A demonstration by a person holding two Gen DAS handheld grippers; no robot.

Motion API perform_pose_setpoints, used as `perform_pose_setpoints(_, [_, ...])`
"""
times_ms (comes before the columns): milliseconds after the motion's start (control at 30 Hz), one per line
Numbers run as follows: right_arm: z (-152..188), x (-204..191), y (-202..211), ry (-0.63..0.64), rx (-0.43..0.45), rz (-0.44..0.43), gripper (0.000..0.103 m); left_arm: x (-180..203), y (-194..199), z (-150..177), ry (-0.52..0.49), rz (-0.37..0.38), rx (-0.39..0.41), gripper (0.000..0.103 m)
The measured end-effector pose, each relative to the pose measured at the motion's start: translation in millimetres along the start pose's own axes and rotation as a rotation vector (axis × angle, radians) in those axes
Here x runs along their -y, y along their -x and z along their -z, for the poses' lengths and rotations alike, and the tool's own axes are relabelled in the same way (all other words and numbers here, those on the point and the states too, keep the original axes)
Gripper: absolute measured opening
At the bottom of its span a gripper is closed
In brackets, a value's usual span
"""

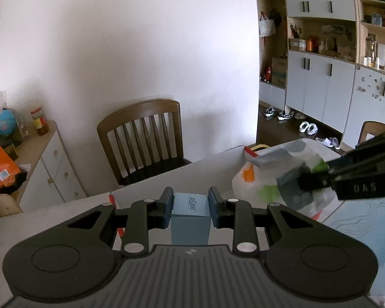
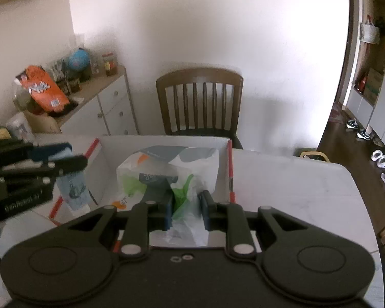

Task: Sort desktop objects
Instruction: 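Carry the white bag and blue carton with both grippers into the red box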

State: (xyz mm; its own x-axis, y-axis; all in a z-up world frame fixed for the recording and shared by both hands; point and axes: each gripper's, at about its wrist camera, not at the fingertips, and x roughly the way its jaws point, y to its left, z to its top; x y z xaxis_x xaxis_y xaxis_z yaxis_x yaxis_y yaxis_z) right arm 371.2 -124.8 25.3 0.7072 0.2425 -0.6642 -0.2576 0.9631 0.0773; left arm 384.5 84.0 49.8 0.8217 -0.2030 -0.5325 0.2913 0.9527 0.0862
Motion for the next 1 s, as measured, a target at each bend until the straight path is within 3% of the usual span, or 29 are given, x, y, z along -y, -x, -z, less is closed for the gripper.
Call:
perform_pose_setpoints(700, [13.7,-16.6,-80.1,0.065,-0.145,0.039,0.021,-22.7,-97.5,24.5,-0.034,0.066,-0.267,0.028])
perform_pose_setpoints(1000, [19.3,-19.4,-96.5,0.063,-0.178,0.035,0.021,-24.1,-125.9,25.2,-0.064,0.076,-0.328,0.028])
